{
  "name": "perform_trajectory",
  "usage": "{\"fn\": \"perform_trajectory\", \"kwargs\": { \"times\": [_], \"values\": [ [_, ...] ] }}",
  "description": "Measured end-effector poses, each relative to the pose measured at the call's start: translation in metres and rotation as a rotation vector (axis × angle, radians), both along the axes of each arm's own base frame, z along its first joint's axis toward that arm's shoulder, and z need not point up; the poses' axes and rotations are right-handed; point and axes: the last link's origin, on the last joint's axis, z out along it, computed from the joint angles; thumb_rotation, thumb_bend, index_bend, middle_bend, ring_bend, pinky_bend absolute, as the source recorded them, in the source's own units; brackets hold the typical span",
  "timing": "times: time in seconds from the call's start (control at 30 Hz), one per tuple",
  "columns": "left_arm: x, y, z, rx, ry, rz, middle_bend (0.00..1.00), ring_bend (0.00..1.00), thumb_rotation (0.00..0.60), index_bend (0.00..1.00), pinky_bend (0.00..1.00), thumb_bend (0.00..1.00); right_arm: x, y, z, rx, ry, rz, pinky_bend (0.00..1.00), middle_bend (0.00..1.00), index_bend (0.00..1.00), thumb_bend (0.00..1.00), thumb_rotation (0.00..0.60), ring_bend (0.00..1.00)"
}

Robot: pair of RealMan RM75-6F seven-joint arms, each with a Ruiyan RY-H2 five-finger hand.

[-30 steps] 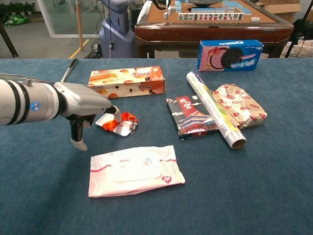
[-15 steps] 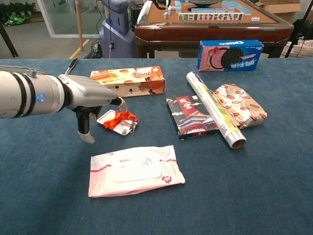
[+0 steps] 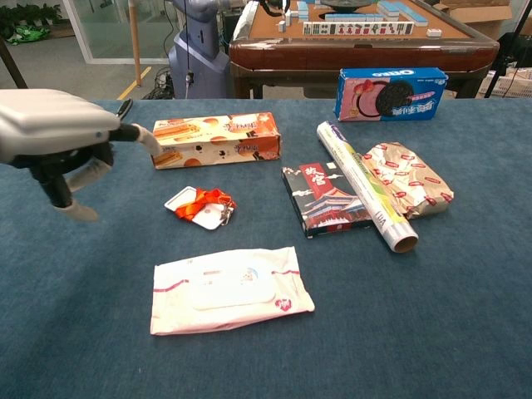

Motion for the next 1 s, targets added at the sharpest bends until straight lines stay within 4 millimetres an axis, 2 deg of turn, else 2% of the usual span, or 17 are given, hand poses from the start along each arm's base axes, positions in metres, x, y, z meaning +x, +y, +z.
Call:
{"fn": "perform_trajectory", "kwargs": {
  "times": [0.2,0.27,0.43,0.53,0.73,1.0],
  "values": [
    [-0.056,-0.035,0.046,0.116,-0.113,0.085,0.39,0.37,0.600,0.21,0.61,0.20,0.000,-0.003,-0.006,0.009,0.024,-0.014,0.27,0.23,0.20,0.06,0.600,0.16],
    [-0.076,-0.050,0.062,0.169,-0.121,0.117,0.37,0.34,0.600,0.21,0.57,0.20,0.001,-0.004,-0.009,0.014,0.035,-0.017,0.27,0.23,0.20,0.06,0.600,0.16],
    [-0.120,-0.083,0.090,0.339,-0.048,0.168,0.36,0.33,0.600,0.23,0.55,0.21,0.003,-0.006,-0.015,0.022,0.057,-0.019,0.27,0.23,0.20,0.06,0.600,0.16],
    [-0.142,-0.103,0.098,0.388,-0.023,0.207,0.36,0.33,0.600,0.23,0.55,0.23,0.004,-0.007,-0.018,0.023,0.068,-0.020,0.27,0.23,0.20,0.06,0.600,0.16],
    [-0.171,-0.124,0.106,0.418,-0.064,0.240,0.35,0.32,0.600,0.22,0.55,0.23,0.003,-0.008,-0.018,0.006,0.069,-0.036,0.27,0.23,0.20,0.06,0.600,0.16],
    [-0.180,-0.120,0.106,0.423,-0.084,0.209,0.35,0.32,0.600,0.21,0.55,0.23,-0.004,-0.014,-0.015,-0.003,0.066,-0.076,0.27,0.23,0.20,0.06,0.600,0.16]
  ]
}}
